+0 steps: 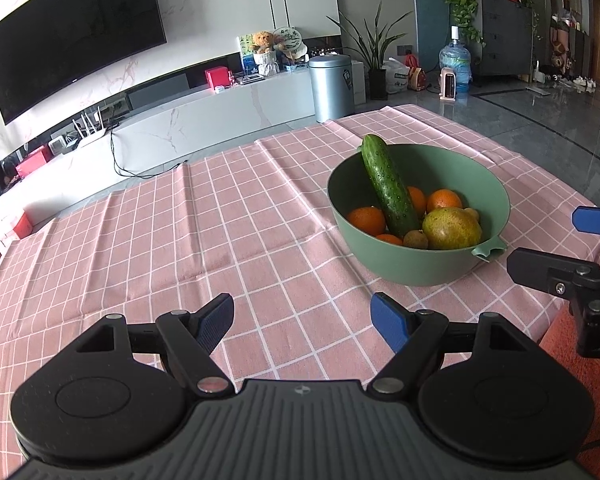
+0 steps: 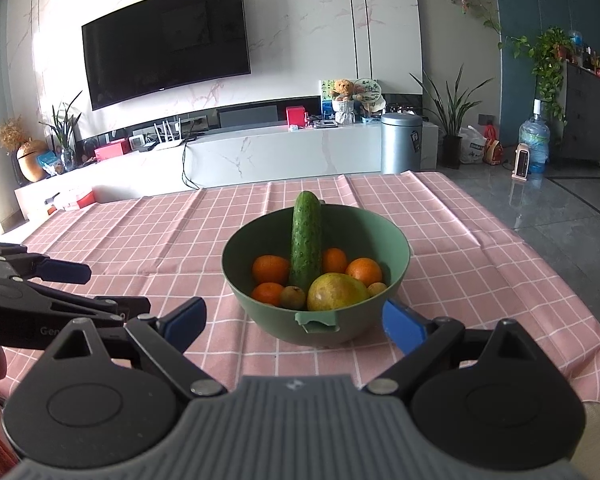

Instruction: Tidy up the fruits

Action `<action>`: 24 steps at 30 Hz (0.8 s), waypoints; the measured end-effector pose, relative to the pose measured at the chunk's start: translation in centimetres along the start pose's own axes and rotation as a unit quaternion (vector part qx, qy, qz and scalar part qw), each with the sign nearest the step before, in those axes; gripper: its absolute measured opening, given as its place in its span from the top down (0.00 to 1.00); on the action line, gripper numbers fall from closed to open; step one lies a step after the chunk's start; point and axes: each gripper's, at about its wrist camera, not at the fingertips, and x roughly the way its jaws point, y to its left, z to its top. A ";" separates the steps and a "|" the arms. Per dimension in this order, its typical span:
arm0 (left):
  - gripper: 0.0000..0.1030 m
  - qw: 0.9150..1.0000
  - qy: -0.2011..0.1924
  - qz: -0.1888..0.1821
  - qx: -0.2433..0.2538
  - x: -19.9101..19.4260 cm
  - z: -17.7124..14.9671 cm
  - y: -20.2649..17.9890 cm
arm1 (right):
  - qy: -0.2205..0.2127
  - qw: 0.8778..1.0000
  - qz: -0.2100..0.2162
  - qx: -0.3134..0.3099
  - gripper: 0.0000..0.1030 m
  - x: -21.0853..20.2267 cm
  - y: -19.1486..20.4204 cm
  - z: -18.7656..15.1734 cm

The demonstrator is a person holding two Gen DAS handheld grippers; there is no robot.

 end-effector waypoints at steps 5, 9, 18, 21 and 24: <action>0.11 1.000 0.006 -0.002 -0.007 0.0 0.0 0.2 | 0.000 1.000 0.001 0.003 0.11 0.0 -0.1 0.0; 0.11 1.000 0.007 -0.001 -0.008 -0.1 -0.1 0.2 | 0.000 1.000 0.002 0.003 0.11 0.0 -0.1 0.0; 0.11 1.000 0.007 -0.001 -0.009 -0.2 0.0 0.3 | 0.003 1.000 0.002 -0.001 0.11 0.1 0.0 0.0; 0.11 1.000 0.007 0.000 -0.010 -0.3 0.0 0.4 | 0.003 1.000 0.002 -0.003 0.11 0.2 0.2 0.0; 0.11 1.000 0.006 0.000 -0.011 -0.4 0.0 0.4 | 0.003 1.000 0.002 -0.002 0.11 0.1 0.2 0.0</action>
